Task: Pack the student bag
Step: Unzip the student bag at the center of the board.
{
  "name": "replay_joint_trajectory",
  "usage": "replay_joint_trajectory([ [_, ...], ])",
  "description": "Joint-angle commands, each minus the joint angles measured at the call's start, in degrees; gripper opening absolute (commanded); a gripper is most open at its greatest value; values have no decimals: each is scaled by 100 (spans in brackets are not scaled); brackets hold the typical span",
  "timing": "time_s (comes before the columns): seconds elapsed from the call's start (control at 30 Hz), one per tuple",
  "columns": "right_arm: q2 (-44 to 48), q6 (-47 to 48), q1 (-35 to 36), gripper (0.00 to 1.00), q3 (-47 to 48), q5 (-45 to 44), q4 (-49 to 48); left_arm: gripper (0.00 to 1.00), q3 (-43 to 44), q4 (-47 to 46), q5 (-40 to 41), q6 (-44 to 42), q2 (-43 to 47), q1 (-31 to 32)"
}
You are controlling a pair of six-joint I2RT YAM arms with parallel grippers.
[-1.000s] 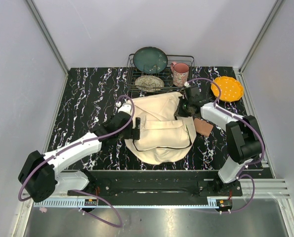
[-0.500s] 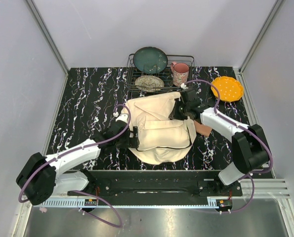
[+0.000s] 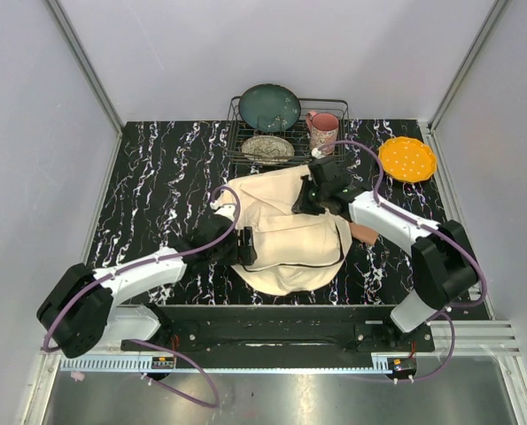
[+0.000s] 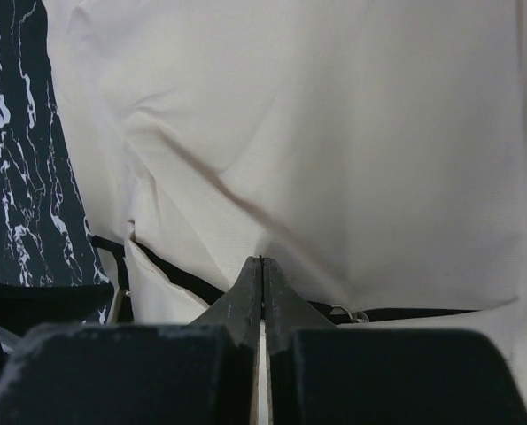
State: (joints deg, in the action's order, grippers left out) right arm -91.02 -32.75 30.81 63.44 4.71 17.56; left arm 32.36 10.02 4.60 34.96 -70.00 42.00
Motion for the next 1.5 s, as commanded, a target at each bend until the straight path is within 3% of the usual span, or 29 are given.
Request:
replay_joint_trajectory([
  [0.0, -353, -337, 452, 0, 510, -67, -148, 92, 42, -773, -557, 28, -251, 159],
  [0.37, -838, -768, 1137, 0, 1223, -234, -60, 91, -63, -1406, -478, 344, -322, 722],
  [0.73, -1409, -1093, 1691, 0, 1803, -601, 37, 91, -616, -1390, 330, 397, 864, 766],
  [1.07, -1577, -1137, 1788, 0, 2085, -919, 344, 93, -1329, -1092, 893, 1135, 1937, 766],
  [1.3, -1383, -1075, 1788, 0, 2005, -1201, 414, 96, -1539, -985, 938, 1435, 1771, 766],
  [1.47, -1444, -1093, 1797, 0, 2076, -1008, 380, 93, -1680, -1853, 525, 1619, 1157, 775],
])
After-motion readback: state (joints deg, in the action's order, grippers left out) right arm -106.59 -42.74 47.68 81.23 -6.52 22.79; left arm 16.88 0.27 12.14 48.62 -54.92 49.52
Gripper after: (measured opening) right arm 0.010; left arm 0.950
